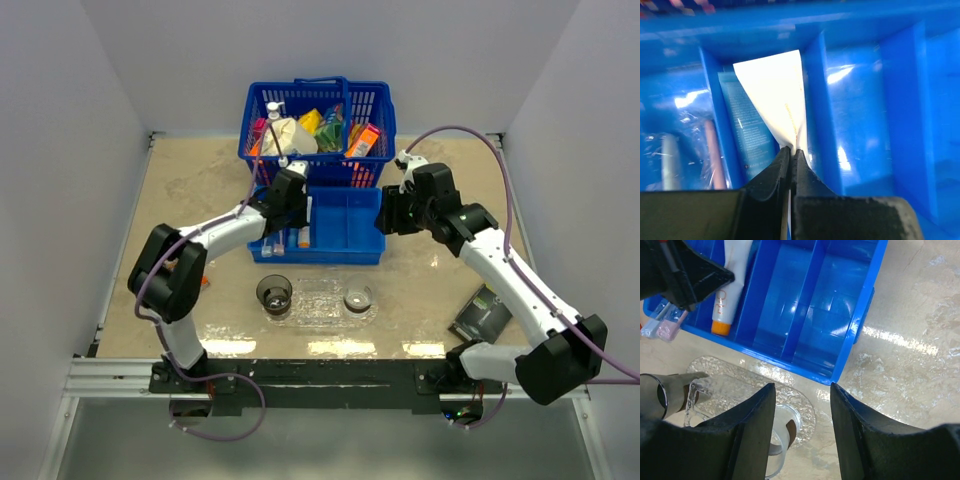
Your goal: Prepare toiletry sets of a toothbrush and toothpaste on the tray
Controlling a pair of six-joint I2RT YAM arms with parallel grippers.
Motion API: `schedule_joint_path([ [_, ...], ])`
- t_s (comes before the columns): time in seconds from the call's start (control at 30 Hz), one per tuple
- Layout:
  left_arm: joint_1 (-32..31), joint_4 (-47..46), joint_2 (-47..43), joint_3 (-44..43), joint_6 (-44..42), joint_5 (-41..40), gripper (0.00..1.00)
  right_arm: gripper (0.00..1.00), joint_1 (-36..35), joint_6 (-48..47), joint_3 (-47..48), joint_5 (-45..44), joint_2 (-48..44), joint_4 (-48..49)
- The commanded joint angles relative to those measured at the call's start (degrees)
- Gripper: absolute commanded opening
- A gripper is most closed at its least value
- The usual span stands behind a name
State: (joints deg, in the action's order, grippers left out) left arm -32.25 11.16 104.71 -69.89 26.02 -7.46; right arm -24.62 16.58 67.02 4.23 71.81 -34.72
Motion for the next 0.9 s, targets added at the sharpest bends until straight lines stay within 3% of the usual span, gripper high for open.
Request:
schedule_joint_path([
  [0.0,0.17,-5.62,-7.58,0.63,-0.44,-0.01,0.00,0.51,0.28,-0.32,0.04,0.25,-2.55,1.41],
  [0.33,0.26,-9.05,-13.64,3.00,-7.73,0.96,0.00,0.54,0.36,0.30,1.70,1.13,-2.82,1.94],
  [0.47,0.17,-12.45,-18.56,5.28,-11.25,2.10,0.00,0.64,0.36,1.43,3.55,4.11,-2.47,3.42],
  [0.6,-0.18,-12.13,-24.27,6.25,-16.33,6.92,0.00,0.69,0.36,3.89,4.17,8.07,-1.94,6.50],
  [0.87,-0.71,-11.77,-33.85,10.55,-23.90,20.54,0.00,0.70,0.10,10.57,5.57,17.65,-1.32,13.44],
])
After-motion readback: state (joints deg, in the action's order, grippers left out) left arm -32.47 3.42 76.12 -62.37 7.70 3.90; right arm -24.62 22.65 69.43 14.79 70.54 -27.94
